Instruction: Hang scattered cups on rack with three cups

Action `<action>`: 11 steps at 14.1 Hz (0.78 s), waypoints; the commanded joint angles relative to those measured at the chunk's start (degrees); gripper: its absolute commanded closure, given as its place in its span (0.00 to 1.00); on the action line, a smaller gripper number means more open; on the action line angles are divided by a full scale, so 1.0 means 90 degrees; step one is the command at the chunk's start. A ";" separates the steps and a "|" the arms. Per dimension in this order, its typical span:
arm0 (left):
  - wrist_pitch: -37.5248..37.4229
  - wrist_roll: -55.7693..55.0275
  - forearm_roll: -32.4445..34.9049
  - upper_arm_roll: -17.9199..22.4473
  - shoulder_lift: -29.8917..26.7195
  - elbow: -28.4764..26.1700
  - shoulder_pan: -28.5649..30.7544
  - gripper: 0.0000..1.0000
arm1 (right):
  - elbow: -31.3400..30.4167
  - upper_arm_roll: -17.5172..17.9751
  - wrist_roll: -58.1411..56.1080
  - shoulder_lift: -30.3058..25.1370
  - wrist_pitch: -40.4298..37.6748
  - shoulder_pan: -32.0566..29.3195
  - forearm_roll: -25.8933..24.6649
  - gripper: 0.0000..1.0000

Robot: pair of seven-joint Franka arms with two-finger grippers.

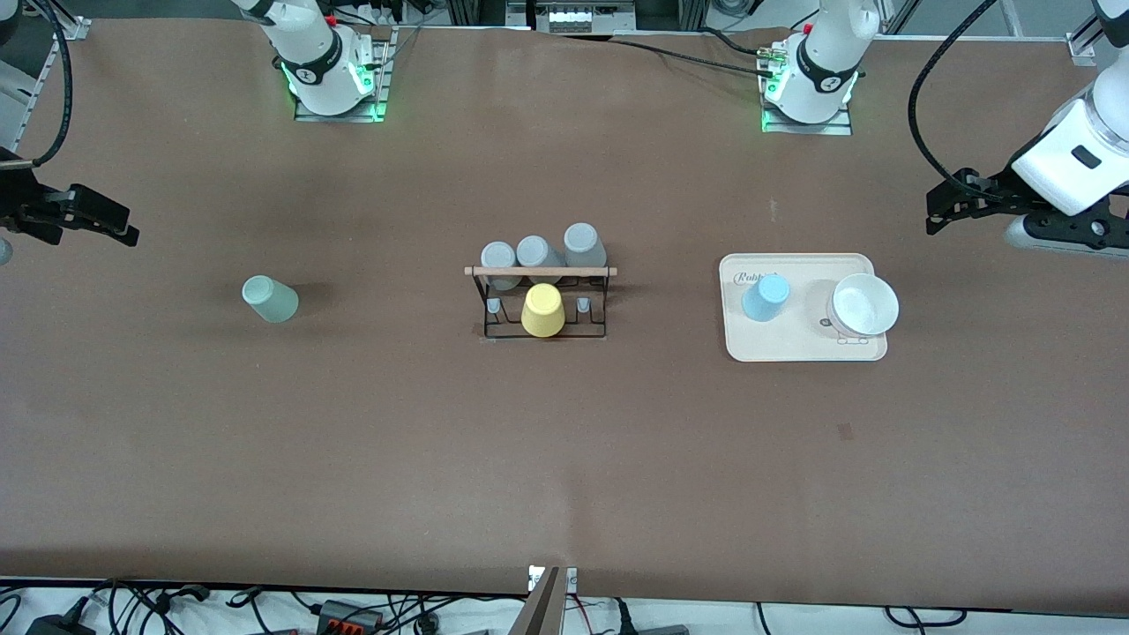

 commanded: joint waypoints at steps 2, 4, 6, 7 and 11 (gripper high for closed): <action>0.0021 0.0054 0.0081 -0.0047 -0.0018 0.0013 0.0021 0.00 | -0.0137 0.0019 -0.0070 -0.0182 -0.0025 0.0004 -0.0094 0.00; -0.0008 0.0044 0.0081 -0.0047 -0.0018 0.0032 0.0021 0.00 | -0.0137 0.0019 -0.0070 -0.0172 -0.0015 -0.0006 -0.0094 0.00; -0.0057 0.0093 0.0120 -0.0047 0.0059 0.0101 0.0001 0.00 | -0.0137 0.0019 -0.0070 -0.0163 -0.0015 -0.0006 -0.0094 0.00; -0.0057 0.0103 0.0101 -0.0047 0.0069 0.0082 0.0021 0.00 | -0.0137 0.0019 -0.0060 -0.0153 -0.0005 0.0003 -0.0094 0.00; -0.0096 0.0074 0.0111 -0.0047 0.0264 0.0072 0.0030 0.00 | -0.0137 0.0019 -0.0060 -0.0085 0.0034 0.0004 -0.0094 0.00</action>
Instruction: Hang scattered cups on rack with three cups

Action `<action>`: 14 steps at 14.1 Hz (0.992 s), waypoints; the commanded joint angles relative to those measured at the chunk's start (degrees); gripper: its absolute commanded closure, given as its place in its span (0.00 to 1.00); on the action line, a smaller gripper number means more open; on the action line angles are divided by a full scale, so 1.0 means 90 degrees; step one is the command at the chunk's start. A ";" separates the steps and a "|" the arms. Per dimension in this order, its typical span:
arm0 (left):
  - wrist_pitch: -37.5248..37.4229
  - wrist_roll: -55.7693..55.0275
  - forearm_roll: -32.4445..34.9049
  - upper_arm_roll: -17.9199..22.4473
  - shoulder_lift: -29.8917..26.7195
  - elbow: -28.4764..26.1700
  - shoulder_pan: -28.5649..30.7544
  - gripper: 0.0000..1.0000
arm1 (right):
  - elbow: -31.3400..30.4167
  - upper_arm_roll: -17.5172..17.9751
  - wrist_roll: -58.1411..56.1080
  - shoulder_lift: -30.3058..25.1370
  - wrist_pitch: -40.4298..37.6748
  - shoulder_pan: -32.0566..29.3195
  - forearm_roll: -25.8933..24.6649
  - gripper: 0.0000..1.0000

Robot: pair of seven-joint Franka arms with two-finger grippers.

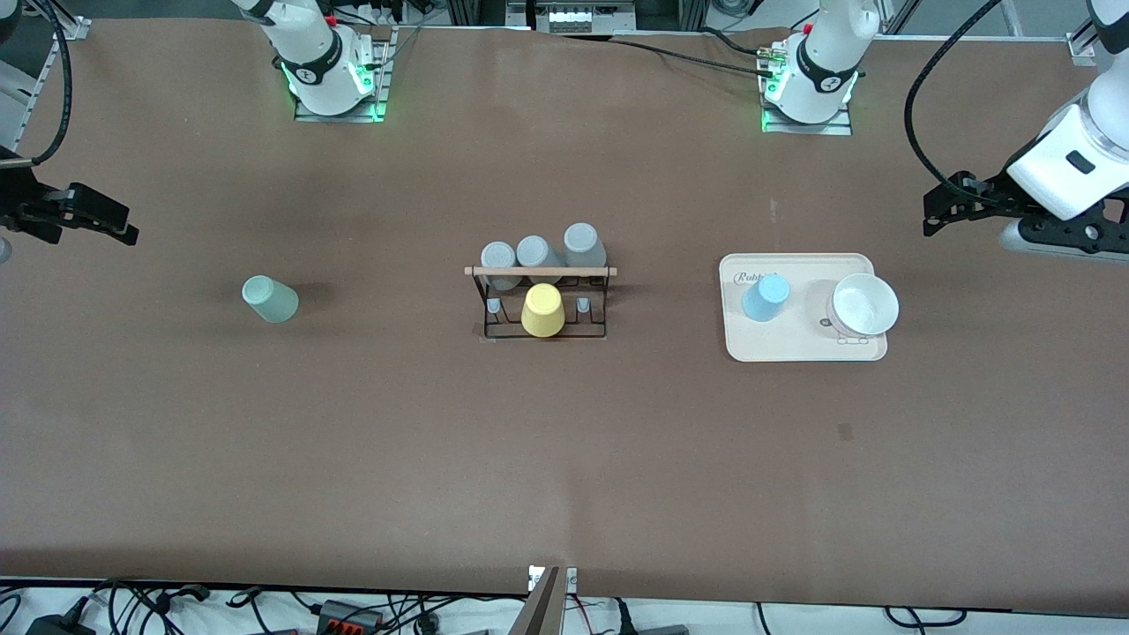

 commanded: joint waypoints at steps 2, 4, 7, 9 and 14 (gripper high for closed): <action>-0.0083 0.0110 0.0062 -0.0036 0.0235 0.0089 0.0061 0.00 | -0.0108 0.0019 -0.0060 -0.0067 0.0043 0.0004 -0.0091 0.00; -0.0199 0.0101 0.0062 -0.0036 0.0712 0.0089 -0.0007 0.00 | -0.0108 0.0019 -0.0060 0.0001 0.0063 -0.0006 -0.0091 0.00; -0.0347 0.0091 0.0062 -0.0085 0.0996 -0.0028 -0.0084 0.00 | -0.0108 0.0019 -0.0051 0.0080 0.0072 -0.0006 -0.0091 0.00; 0.0273 -0.0025 0.0052 -0.0230 0.0968 -0.0543 -0.0143 0.00 | -0.0108 0.0019 -0.0041 0.0148 0.0072 -0.0006 -0.0081 0.00; 0.2393 -0.0943 0.0140 -0.0690 0.0403 -0.2495 -0.0134 0.00 | -0.0118 0.0019 -0.0050 0.0246 0.0082 -0.0035 -0.0081 0.00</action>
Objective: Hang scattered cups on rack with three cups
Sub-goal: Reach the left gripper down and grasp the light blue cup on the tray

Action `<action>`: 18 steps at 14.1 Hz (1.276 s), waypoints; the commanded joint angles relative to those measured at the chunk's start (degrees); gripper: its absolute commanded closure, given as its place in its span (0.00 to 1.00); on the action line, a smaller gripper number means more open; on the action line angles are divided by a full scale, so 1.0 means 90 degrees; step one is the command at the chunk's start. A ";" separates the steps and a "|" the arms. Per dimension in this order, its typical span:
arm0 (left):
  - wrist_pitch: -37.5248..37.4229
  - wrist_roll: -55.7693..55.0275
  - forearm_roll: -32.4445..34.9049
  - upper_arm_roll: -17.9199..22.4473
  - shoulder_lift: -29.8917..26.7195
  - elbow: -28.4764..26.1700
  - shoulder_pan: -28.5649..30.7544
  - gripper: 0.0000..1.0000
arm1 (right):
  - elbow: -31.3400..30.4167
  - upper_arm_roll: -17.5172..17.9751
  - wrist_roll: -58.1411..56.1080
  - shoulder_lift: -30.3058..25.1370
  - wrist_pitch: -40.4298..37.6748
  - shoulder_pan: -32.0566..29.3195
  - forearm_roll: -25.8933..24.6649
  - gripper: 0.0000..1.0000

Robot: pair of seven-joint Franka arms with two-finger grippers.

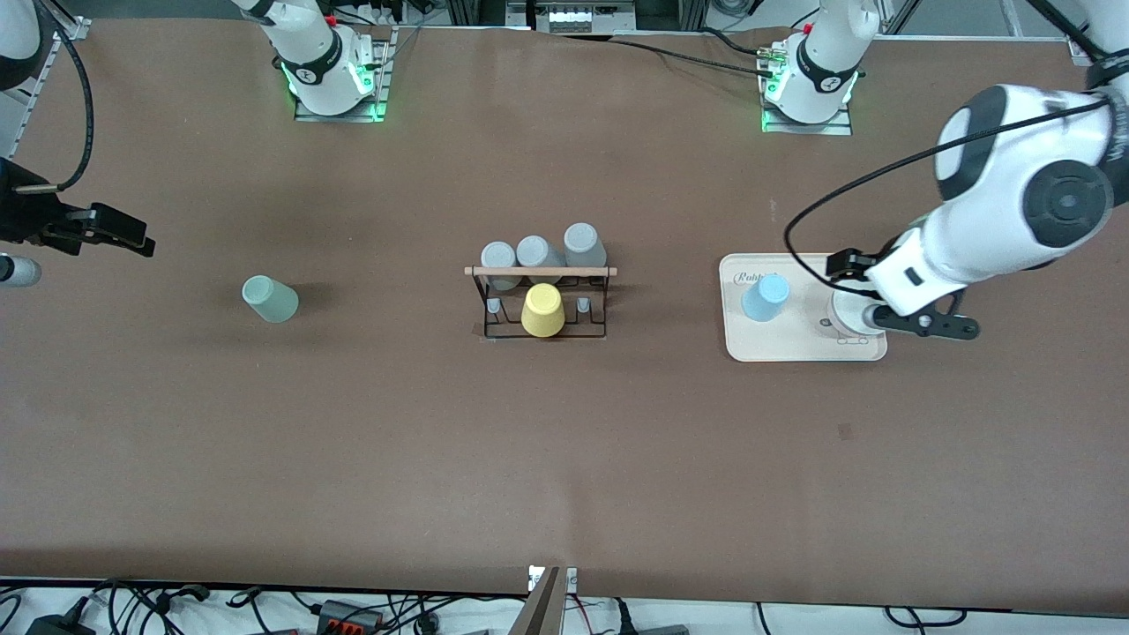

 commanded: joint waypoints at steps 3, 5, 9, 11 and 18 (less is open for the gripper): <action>0.2122 -0.0445 0.0139 -0.0293 -0.0767 -0.2202 0.0039 0.00 | -0.0066 0.0019 -0.0060 0.0006 0.0078 -0.0049 -0.0080 0.00; 0.3254 -0.0689 0.0139 -0.0477 -0.0777 -0.3012 0.0039 0.00 | -0.0056 0.0010 -0.0070 0.0064 0.0049 -0.0059 -0.0089 0.00; 0.4469 -0.0778 0.0149 -0.0566 -0.0417 -0.3562 0.0039 0.00 | -0.0047 0.0019 -0.0041 0.0269 0.0088 -0.0039 -0.0099 0.00; 0.4704 -0.0778 0.0159 -0.0566 -0.0163 -0.3602 0.0078 0.00 | -0.0027 0.0010 -0.0031 0.0367 0.0098 -0.0059 -0.0109 0.00; 0.5350 -0.0709 0.0159 -0.0557 0.0316 -0.3641 0.0097 0.00 | -0.0046 0.0010 -0.0011 0.0367 0.0195 0.0010 -0.0529 0.00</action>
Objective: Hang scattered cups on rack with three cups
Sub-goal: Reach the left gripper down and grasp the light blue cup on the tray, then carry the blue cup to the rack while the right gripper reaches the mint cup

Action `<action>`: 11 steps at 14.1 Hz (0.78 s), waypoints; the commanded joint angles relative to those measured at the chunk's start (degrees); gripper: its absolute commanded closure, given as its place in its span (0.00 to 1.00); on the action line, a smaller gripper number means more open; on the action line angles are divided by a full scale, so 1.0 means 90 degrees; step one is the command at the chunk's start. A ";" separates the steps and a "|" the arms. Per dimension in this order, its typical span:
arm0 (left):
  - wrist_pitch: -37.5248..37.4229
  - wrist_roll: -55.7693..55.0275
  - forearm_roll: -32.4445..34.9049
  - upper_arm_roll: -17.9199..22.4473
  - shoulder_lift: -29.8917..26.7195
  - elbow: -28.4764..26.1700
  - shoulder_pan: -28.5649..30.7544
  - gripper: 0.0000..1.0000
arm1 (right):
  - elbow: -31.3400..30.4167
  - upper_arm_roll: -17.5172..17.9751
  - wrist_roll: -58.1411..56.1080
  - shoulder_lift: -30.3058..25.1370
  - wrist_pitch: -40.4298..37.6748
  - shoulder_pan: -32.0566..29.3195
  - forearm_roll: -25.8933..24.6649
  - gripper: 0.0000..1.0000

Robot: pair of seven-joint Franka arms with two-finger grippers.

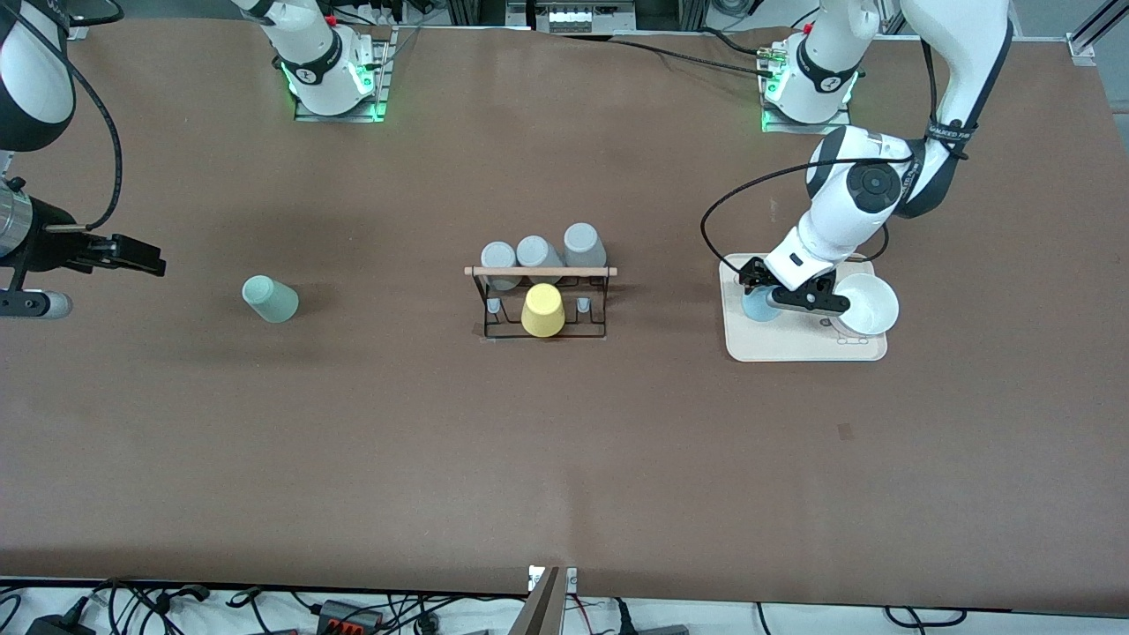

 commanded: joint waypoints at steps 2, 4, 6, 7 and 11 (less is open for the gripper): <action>0.0134 -0.0045 0.0157 -0.0044 0.0079 -0.0096 0.0084 0.00 | -0.0051 0.0034 -0.0002 -0.0043 0.0120 0.0021 -0.0140 0.00; 0.0134 -0.0045 0.0157 -0.0035 0.0089 -0.0116 0.0094 0.11 | -0.0186 0.0034 -0.0021 -0.0033 0.0227 0.0021 -0.0140 0.00; 0.0125 -0.0055 0.0157 -0.0035 0.0080 -0.0096 0.0113 0.45 | -0.0430 0.0034 -0.0021 -0.0024 0.0382 0.0030 -0.0140 0.00; 0.0125 -0.0055 0.0157 -0.0035 0.0080 -0.0096 0.0113 0.55 | -0.0615 0.0034 -0.0031 -0.0024 0.0519 0.0050 -0.0140 0.00; 0.0095 -0.0035 0.0157 -0.0015 0.0041 -0.0057 0.0172 0.68 | -0.1163 0.0034 -0.0031 -0.0024 0.1008 0.0060 -0.0140 0.00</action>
